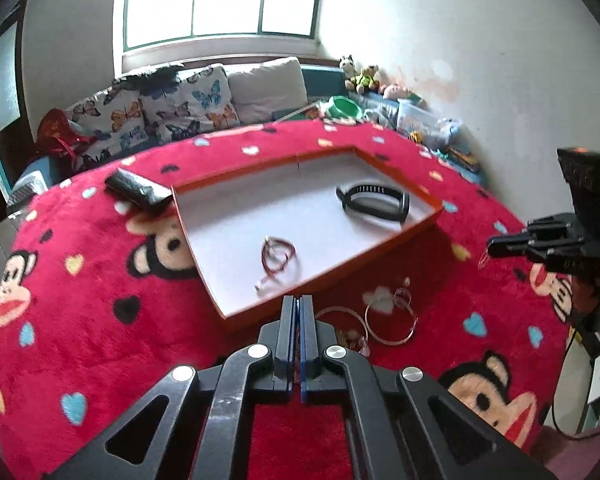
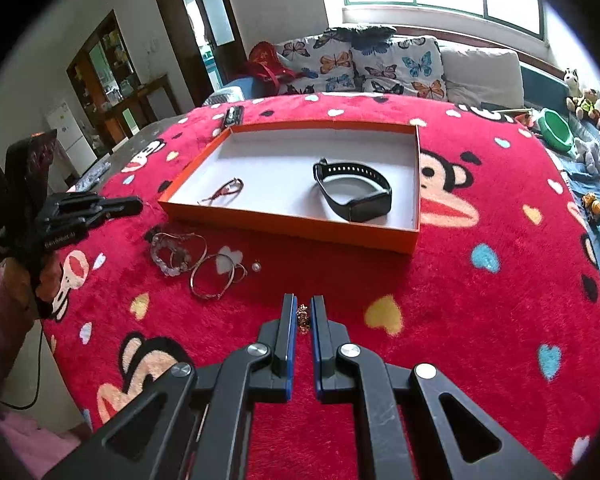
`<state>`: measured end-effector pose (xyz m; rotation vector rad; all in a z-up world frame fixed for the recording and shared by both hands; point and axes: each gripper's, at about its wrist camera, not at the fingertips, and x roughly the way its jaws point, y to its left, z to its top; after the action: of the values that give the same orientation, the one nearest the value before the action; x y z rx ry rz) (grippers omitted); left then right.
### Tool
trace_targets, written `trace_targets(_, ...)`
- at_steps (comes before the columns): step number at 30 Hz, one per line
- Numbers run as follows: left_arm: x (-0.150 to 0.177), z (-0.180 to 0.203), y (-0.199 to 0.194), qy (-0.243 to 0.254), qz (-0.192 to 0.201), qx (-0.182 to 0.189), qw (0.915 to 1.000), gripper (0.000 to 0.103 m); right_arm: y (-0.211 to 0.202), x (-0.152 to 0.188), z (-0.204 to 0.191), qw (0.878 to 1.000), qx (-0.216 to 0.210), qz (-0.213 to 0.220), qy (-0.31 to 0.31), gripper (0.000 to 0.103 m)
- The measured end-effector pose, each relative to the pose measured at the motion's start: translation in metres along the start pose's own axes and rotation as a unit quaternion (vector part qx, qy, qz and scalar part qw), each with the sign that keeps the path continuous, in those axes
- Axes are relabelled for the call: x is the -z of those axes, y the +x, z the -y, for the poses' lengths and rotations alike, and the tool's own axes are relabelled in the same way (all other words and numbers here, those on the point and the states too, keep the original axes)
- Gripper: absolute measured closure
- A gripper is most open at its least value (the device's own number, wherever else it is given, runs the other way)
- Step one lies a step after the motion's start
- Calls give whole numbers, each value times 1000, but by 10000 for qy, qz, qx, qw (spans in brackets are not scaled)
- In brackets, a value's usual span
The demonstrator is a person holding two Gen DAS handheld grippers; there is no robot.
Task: Organize jewelry
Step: 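Lift and carry the silver chains and gold earring over the box with both tools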
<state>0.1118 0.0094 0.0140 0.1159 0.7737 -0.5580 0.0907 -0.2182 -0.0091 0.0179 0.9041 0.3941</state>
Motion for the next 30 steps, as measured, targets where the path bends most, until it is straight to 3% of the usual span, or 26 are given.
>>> trace_targets(13,-31,6,-51,43,481,-186,9987,103,-25,-15,-8,9993,56,330,-154,94)
trace_targets(30,-143,12,-127,366,1453,-589,9870,103,-57,-74,-8,9959,-132,847,-283,94)
